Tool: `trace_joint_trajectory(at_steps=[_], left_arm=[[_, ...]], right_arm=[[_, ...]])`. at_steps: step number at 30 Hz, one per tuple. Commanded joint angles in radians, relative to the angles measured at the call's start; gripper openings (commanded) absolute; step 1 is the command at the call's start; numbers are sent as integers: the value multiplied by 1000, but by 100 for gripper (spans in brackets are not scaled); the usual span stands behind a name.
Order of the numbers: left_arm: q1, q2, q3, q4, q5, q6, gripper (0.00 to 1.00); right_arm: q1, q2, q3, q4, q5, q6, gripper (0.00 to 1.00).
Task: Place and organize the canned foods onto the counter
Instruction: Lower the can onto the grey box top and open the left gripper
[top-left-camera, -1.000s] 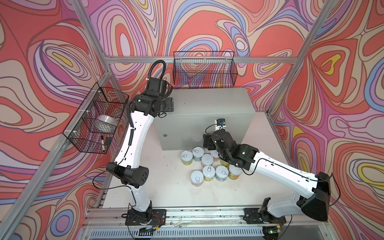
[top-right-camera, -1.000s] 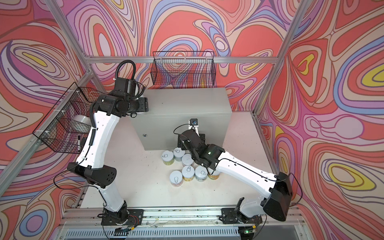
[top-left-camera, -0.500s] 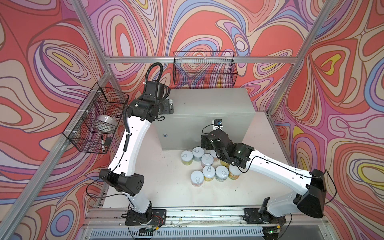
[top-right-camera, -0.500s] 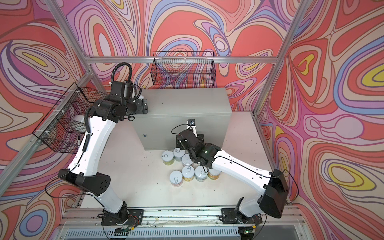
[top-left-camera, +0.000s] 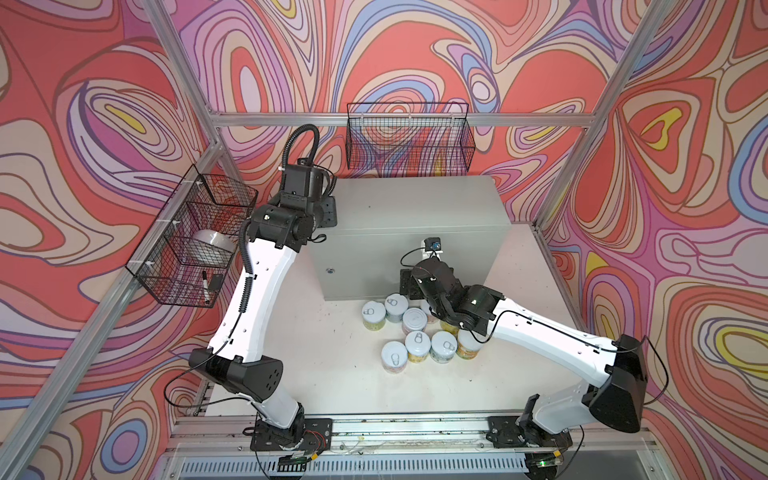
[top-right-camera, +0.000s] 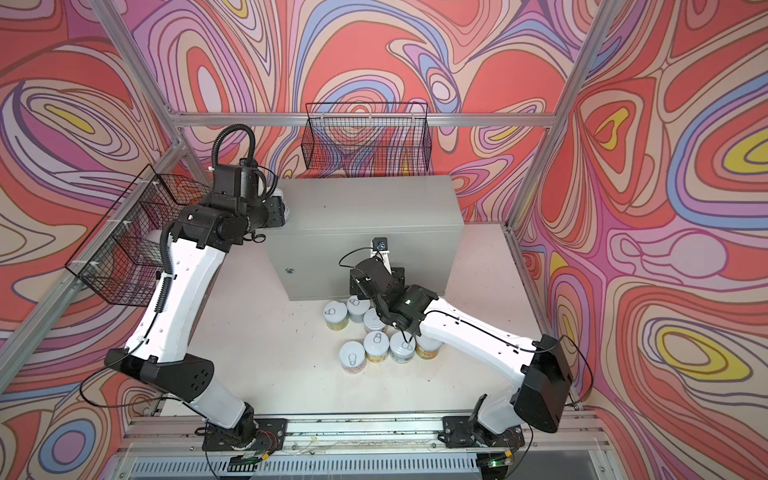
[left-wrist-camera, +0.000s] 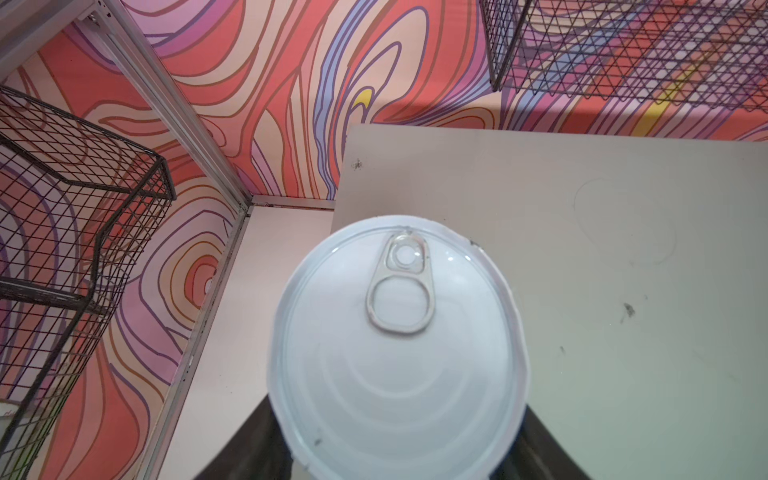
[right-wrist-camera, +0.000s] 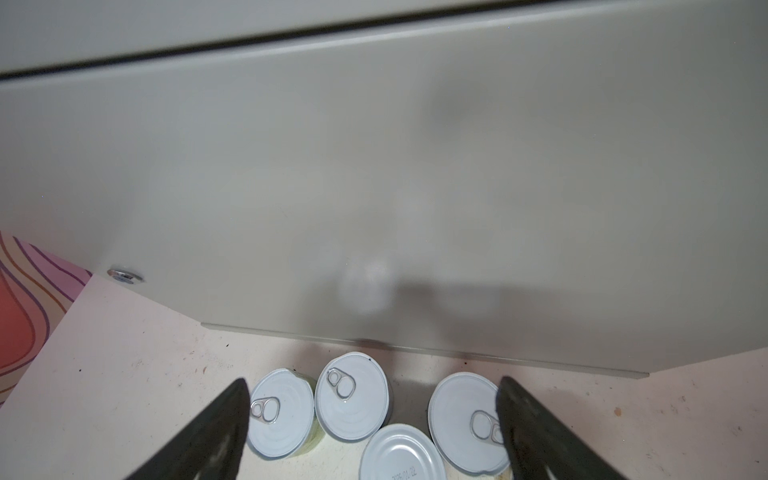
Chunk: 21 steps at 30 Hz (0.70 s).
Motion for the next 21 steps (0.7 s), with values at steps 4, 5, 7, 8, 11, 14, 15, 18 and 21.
trace_joint_trajectory(at_steps=[4,5,7,8,11,14,15,18,21], left_arm=[[6,56,46,6,-1,13,57],[6,67,62,3,3,15,57],[5,89,92,-4,5,17,57],[6,98,100,-3,4,19,57],[6,119,114,11,-12,25,57],[6,136,118,32,-25,28,57],[6,141,118,43,-24,28,57],[6,163,134,62,-22,36,57],[11,203,182,49,-27,36,57]], right_arm=[[-4,3,11,7,29,-10,95],[-3,5,10,9,31,-14,95],[-3,9,14,9,32,-16,95],[-4,11,16,9,34,-16,95],[-4,12,18,9,36,-19,95],[-4,10,20,8,41,-21,95],[-4,9,20,7,43,-22,95],[-5,5,20,3,49,-22,95],[-5,-3,20,-2,55,-18,95]])
